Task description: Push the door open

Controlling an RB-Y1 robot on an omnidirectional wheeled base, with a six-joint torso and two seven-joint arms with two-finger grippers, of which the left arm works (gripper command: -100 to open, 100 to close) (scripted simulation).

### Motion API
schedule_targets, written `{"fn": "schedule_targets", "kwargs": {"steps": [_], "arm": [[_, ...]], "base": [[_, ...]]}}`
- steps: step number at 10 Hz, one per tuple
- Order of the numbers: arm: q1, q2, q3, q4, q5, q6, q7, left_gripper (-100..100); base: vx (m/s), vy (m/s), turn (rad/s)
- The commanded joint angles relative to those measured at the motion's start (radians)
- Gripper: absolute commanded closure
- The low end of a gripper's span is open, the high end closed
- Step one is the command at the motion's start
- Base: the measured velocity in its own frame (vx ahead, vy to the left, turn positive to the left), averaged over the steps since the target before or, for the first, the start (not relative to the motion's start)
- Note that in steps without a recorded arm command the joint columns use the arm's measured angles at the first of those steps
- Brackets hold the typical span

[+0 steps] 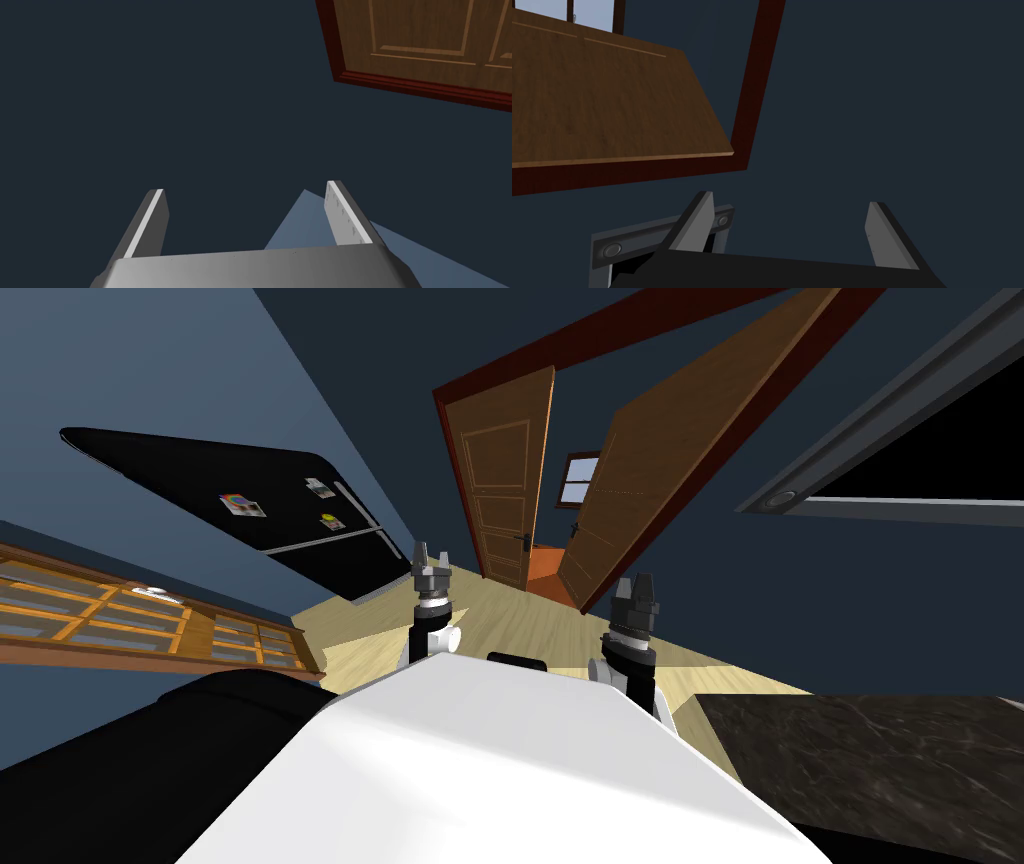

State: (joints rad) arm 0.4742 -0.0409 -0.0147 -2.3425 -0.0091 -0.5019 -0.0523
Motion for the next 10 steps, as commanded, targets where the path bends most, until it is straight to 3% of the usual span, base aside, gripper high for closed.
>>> {"fn": "schedule_targets", "kwargs": {"steps": [1,3,10], "arm": [[-0.020,0.013,-0.001,0.034,0.000,0.001,0.001,-100],[-0.034,0.020,-0.001,0.059,0.001,0.002,0.002,-100],[-0.123,0.060,-0.005,0.214,0.002,0.007,0.009,-100]], "base": [[0.086,-0.042,-0.019],[0.066,0.017,-0.003],[0.084,0.016,-0.011]]}}
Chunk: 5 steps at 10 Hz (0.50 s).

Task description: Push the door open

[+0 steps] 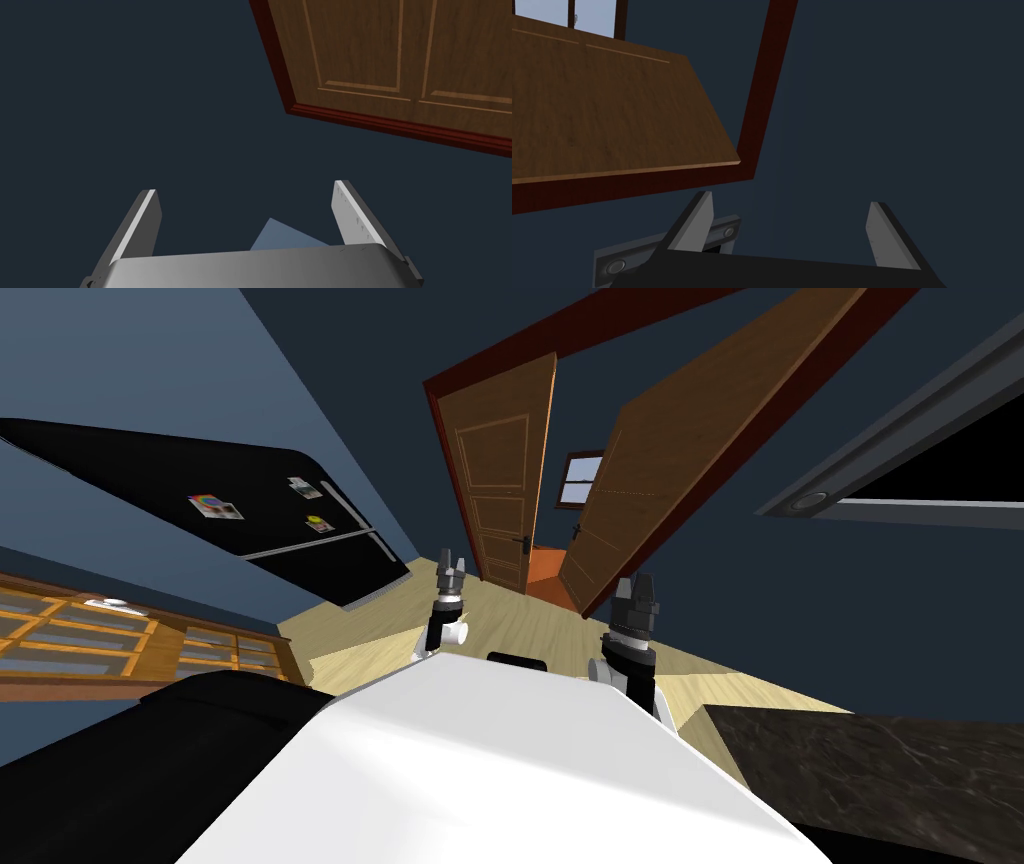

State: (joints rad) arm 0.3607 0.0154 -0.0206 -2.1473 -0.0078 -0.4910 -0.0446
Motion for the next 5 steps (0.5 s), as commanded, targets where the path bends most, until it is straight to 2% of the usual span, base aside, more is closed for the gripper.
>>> {"fn": "schedule_targets", "kwargs": {"steps": [1,5], "arm": [[-0.022,0.008,0.000,0.041,0.001,-0.003,0.002,-100],[-0.078,0.025,-0.002,0.138,0.002,0.000,0.006,-100]], "base": [[0.082,-0.002,-0.010],[0.084,0.015,-0.011]]}}
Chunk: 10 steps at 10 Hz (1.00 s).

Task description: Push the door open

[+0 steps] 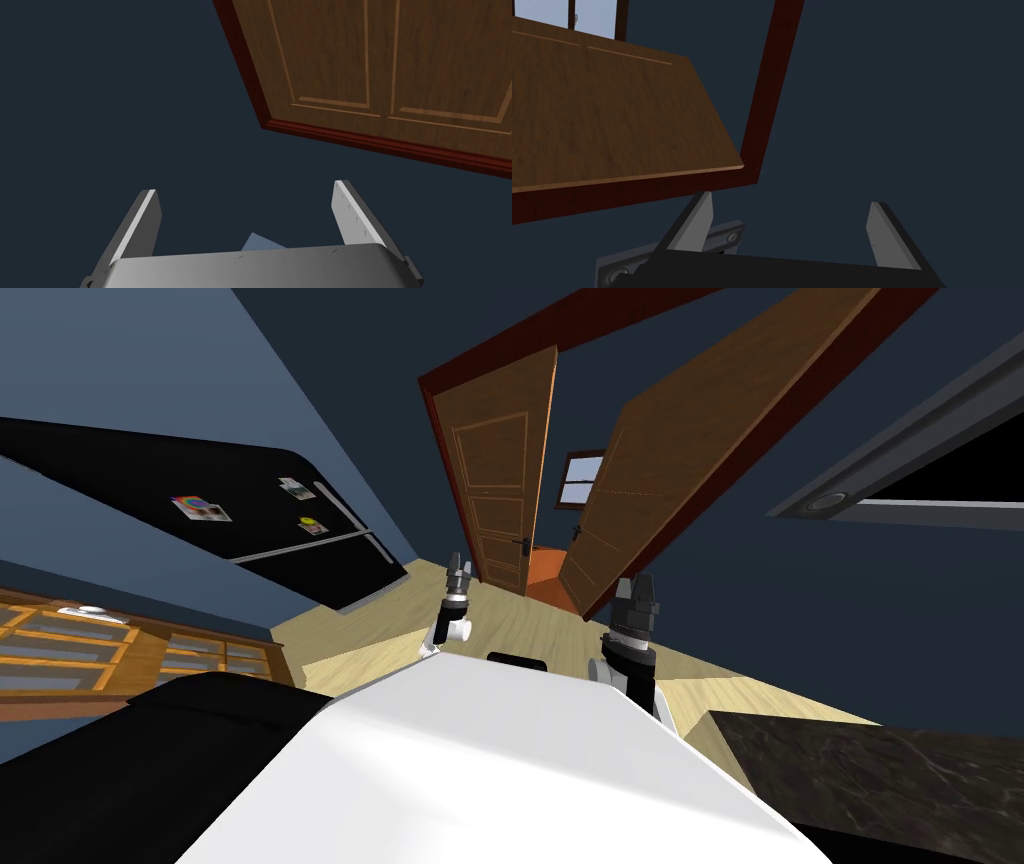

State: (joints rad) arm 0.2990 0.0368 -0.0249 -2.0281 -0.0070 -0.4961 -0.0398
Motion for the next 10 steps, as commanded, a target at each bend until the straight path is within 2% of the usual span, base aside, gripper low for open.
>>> {"fn": "schedule_targets", "kwargs": {"steps": [1,10], "arm": [[-0.031,0.007,0.002,0.044,0.001,0.006,0.002,-100],[-0.178,0.033,-0.004,0.301,0.003,0.015,0.013,-100]], "base": [[0.101,0.009,-0.011],[0.095,0.015,-0.014]]}}
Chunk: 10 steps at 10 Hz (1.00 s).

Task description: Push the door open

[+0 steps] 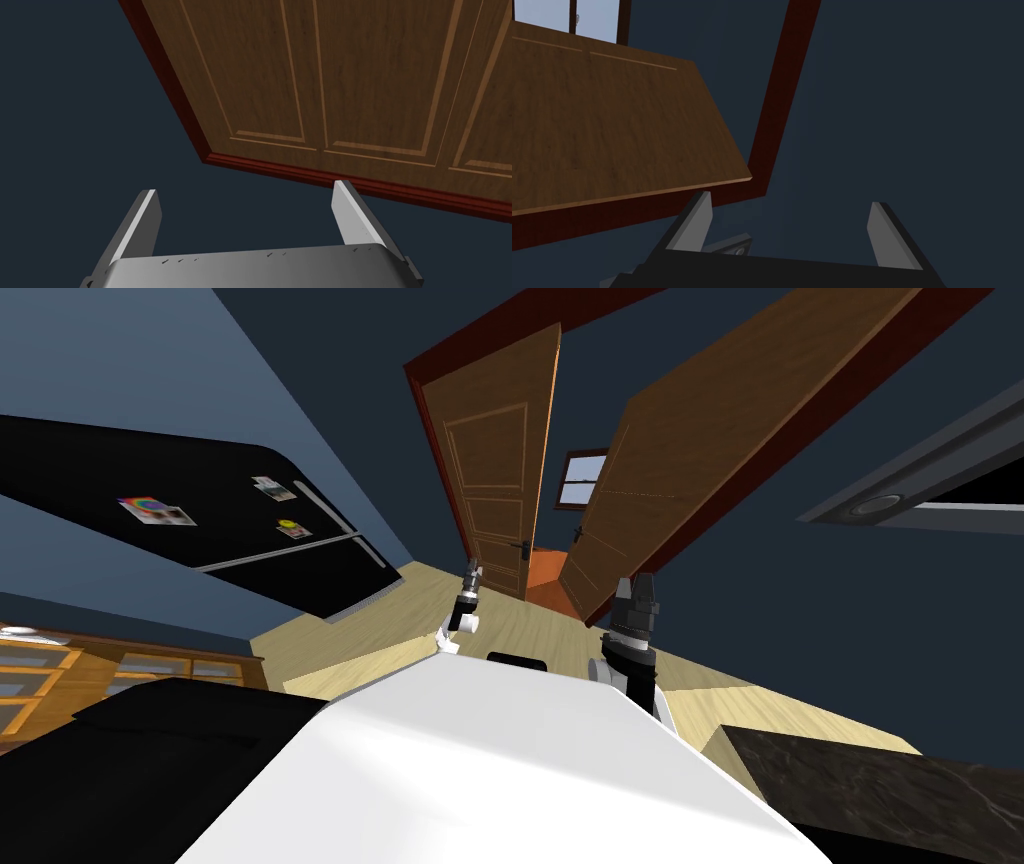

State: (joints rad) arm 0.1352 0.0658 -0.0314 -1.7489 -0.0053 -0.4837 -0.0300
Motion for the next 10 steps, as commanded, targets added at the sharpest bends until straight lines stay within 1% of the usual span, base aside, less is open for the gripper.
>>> {"fn": "schedule_targets", "kwargs": {"steps": [1,3,4,7,8,10], "arm": [[-0.032,0.006,0.001,0.050,0.002,0.004,0.004,-100],[-0.067,0.009,0.000,0.106,0.002,0.006,0.007,-100],[-0.067,0.009,0.000,0.114,0.002,0.006,0.007,-100],[-0.121,0.010,-0.002,0.201,0.003,0.009,0.010,-100],[-0.121,0.010,-0.002,0.208,0.003,0.009,0.010,-100],[-0.157,0.010,-0.004,0.270,0.004,0.011,0.013,-100]], "base": [[0.104,0.009,-0.016],[0.102,0.010,-0.015],[0.065,0.018,-0.005],[0.067,0.021,-0.014],[0.068,0.010,-0.003],[0.074,0.013,-0.012]]}}
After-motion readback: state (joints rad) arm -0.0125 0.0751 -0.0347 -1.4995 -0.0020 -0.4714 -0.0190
